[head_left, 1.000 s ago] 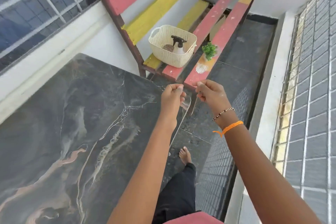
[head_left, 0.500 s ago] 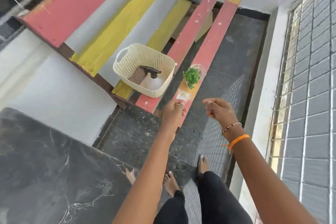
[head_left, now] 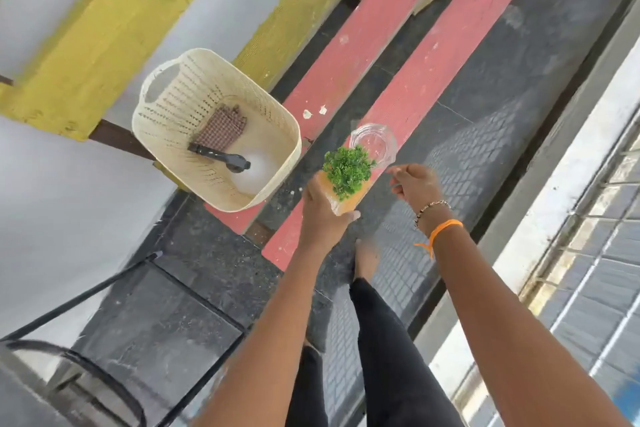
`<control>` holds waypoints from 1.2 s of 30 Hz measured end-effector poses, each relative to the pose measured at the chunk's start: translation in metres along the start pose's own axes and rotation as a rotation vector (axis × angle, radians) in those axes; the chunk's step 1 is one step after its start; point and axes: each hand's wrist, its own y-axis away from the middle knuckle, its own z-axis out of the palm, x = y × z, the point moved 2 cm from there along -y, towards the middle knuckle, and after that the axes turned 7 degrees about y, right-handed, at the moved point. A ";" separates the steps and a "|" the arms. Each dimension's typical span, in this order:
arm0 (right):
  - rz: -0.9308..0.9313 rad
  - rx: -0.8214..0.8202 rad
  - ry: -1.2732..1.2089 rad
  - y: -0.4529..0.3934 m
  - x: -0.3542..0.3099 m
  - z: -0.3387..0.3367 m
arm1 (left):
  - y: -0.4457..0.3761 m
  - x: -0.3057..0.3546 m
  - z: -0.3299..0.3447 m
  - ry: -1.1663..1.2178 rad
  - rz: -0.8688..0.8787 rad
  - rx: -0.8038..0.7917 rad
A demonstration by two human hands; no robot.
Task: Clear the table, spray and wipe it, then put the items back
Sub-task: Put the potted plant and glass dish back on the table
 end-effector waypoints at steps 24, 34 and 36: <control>0.028 0.112 0.280 -0.100 0.010 0.011 | -0.073 -0.020 0.030 -0.035 0.118 0.206; 0.076 0.153 0.114 -0.027 0.025 0.018 | -0.021 -0.036 0.007 0.119 0.061 0.221; 0.067 0.157 0.111 -0.005 0.023 0.021 | -0.002 -0.038 -0.005 0.173 0.066 0.262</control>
